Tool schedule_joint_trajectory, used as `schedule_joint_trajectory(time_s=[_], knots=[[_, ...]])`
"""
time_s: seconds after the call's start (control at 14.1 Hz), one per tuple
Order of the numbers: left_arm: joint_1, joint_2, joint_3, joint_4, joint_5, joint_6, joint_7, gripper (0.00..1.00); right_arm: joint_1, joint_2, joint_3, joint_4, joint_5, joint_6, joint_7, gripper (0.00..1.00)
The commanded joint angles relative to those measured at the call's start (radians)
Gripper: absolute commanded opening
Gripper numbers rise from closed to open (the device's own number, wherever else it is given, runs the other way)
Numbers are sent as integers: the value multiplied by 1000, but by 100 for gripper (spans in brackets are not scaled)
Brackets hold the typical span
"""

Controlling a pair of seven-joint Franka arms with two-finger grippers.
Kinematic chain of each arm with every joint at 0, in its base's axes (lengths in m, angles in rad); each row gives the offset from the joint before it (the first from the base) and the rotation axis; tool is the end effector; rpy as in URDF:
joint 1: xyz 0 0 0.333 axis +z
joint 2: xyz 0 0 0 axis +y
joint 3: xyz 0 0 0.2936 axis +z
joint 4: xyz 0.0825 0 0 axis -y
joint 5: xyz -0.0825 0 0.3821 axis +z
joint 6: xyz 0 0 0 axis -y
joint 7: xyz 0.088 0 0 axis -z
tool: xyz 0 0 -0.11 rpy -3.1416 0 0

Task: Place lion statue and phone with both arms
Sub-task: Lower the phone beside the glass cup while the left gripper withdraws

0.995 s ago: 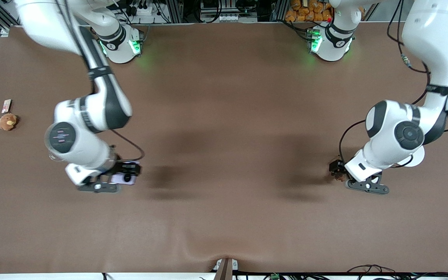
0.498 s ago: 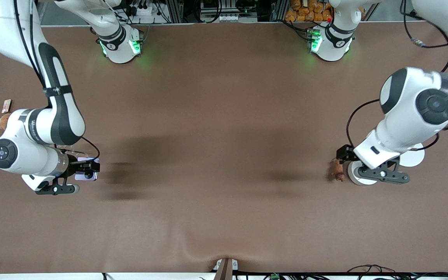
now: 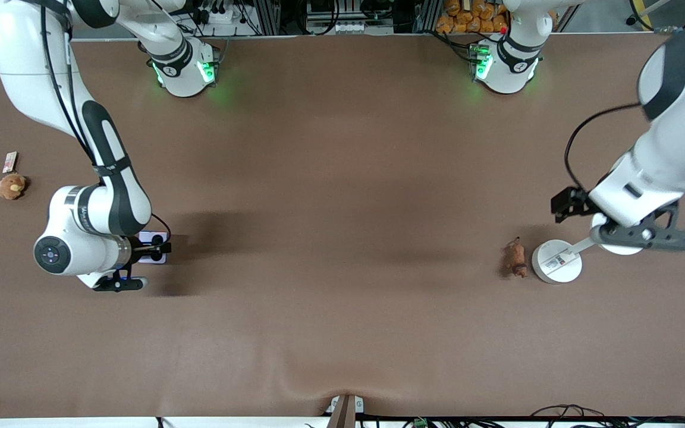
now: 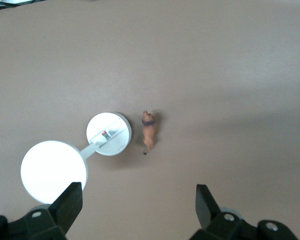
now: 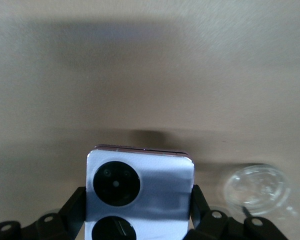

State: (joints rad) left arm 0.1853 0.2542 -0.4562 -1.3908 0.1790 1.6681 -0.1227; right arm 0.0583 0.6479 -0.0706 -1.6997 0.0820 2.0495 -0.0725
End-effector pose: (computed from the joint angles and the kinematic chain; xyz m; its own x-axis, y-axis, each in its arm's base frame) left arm 0.6162 -0.1182 0.5564 0.9876 -0.1468 0.0561 -0.1433 -0.9878 -0.0613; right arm 0.6254 -0.0007 0.1781 0.9568 0.0241 -0.2899 0.0140 -0.9992 -0.0371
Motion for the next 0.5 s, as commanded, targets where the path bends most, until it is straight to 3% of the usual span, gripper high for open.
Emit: schedule_joint_trajectory(time_s=[0.0,0.07,0.28,0.43], knots=[[-9,-84,17,-1,-41,-42,-11,100,-25,-2,23,-5,32,-5,-12,74],[-57,-111,71,1,-41,-42,-8,100,-26,-1,22,-5,32,-5,-13,98],[-261,-170,310,-7,-47,-82,24,100,-22,-16,21,-3,32,-47,-13,100],[-305,-187,359,-8,-67,-126,26,100,-23,-66,21,-2,30,-52,-16,100]])
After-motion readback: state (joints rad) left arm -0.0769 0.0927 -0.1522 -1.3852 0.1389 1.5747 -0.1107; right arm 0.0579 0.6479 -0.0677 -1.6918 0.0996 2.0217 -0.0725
